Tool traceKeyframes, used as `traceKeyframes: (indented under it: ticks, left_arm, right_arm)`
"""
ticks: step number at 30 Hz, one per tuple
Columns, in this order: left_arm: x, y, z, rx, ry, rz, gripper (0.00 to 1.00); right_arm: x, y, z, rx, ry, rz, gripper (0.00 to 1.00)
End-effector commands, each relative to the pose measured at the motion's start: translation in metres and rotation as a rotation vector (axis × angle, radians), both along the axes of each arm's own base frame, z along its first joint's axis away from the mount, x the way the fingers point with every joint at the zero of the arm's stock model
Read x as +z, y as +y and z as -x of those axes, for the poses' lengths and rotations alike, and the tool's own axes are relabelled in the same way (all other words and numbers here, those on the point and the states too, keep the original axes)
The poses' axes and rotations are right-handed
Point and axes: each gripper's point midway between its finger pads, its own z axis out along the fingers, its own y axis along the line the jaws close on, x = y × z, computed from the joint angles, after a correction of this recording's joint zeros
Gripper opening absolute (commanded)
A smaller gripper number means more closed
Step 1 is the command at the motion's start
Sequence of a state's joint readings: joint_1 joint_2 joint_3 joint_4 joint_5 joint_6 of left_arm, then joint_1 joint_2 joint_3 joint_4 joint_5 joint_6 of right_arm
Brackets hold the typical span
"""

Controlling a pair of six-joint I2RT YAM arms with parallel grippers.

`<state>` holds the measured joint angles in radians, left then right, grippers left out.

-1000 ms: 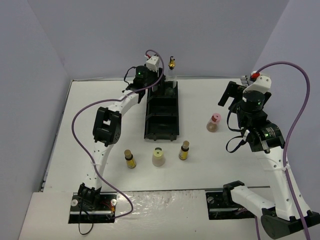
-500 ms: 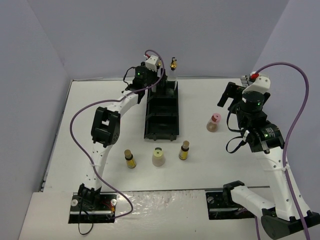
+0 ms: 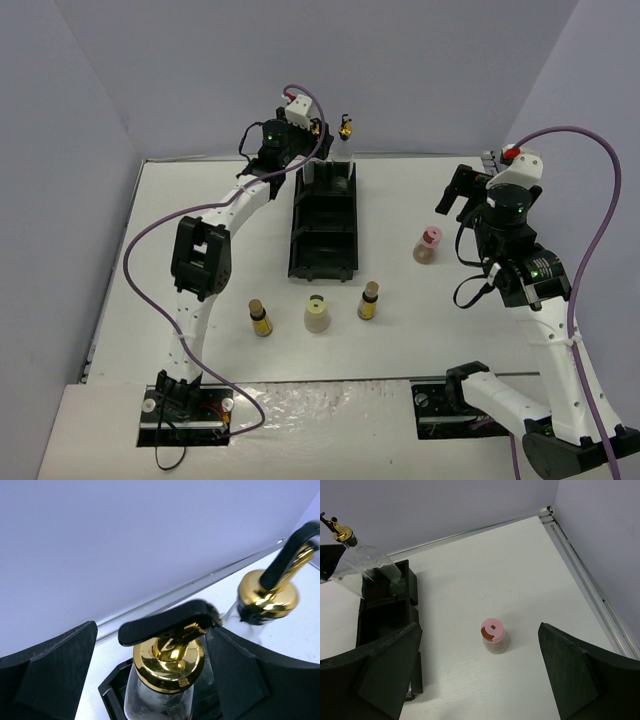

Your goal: Organize the condiment bottles

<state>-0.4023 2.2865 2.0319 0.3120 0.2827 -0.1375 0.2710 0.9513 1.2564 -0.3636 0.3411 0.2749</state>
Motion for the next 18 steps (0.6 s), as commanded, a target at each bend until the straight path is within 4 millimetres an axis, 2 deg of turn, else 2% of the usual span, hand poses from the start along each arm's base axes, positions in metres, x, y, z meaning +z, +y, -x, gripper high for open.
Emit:
traceKeyframes:
  ticks: [1,7,11,16,18]
  left_arm:
    - [0.116,0.006,0.025,-0.002,-0.218,0.067,0.85]
    - [0.130,0.012,0.038,0.019,-0.221,0.059,0.85]
    - [0.125,0.018,0.044,0.035,-0.198,0.049,0.86]
    - [0.108,0.026,0.051,0.058,-0.153,0.033,0.86]
    - [0.111,0.028,0.058,0.061,-0.153,0.037,0.86]
  right_arm:
    - [0.022,0.003,-0.002,0.010,-0.081,-0.019,1.00]
    - [0.023,0.004,0.000,0.017,-0.083,-0.031,1.00]
    - [0.023,0.005,0.004,0.022,-0.083,-0.039,1.00]
    - [0.022,0.005,0.009,0.027,-0.081,-0.054,1.00]
    - [0.022,0.006,0.011,0.030,-0.080,-0.058,1.00]
